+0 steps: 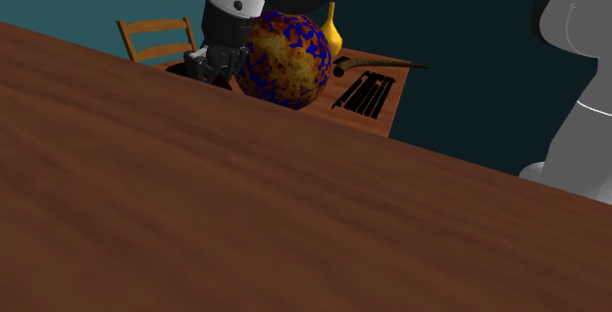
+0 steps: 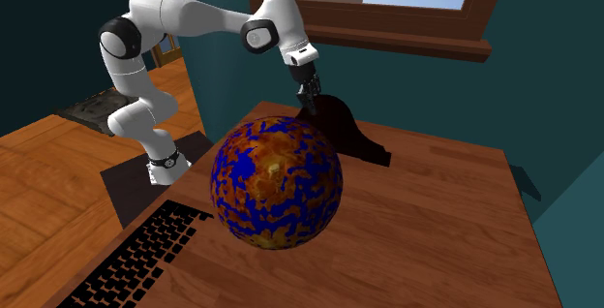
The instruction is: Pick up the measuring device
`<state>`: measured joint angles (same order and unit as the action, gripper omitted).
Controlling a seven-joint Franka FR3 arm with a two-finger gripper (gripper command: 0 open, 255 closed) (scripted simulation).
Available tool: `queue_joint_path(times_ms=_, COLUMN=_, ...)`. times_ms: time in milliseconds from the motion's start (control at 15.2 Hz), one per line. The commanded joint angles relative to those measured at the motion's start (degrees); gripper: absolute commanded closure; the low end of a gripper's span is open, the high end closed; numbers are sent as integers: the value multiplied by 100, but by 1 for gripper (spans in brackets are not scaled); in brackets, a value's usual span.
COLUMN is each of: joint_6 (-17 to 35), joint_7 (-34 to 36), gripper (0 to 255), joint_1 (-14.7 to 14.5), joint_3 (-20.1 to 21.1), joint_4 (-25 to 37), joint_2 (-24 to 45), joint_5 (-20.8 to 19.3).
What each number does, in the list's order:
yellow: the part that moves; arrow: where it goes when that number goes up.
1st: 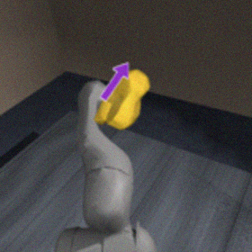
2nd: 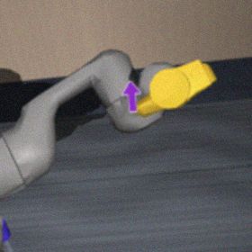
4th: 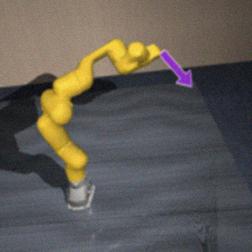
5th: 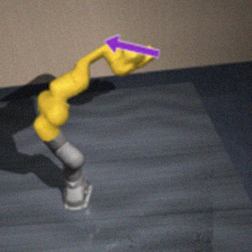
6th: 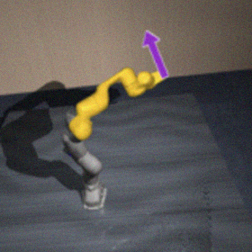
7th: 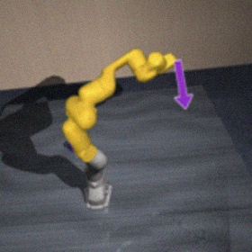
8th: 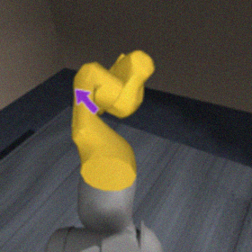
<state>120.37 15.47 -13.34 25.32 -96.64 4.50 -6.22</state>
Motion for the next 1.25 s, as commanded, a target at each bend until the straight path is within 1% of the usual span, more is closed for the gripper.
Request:
queue_joint_path(times_ms=0, joint_6=-2, joint_7=-4, gripper=255, joint_1=0, joint_3=1, joint_4=-9, joint_2=1, joint_5=2)
queue_joint_path(times_ms=66, joint_6=-13, joint_7=-4, gripper=255, joint_1=-1, joint_3=1, joint_4=0, joint_2=-3, joint_5=4)
queue_joint_path(times_ms=396, joint_6=-407, joint_7=-23, gripper=255, joint_1=-16, joint_3=11, joint_4=422, joint_2=29, joint_5=2)
queue_joint_path(times_ms=1056, joint_6=-1243, joint_7=-25, gripper=255, joint_1=-83, joint_3=42, joint_4=1429, joint_2=221, joint_5=-79)
queue_joint_path(times_ms=1188, joint_6=-1257, joint_7=-25, gripper=255, joint_1=-85, joint_3=42, joint_4=1447, joint_2=225, joint_5=-81)
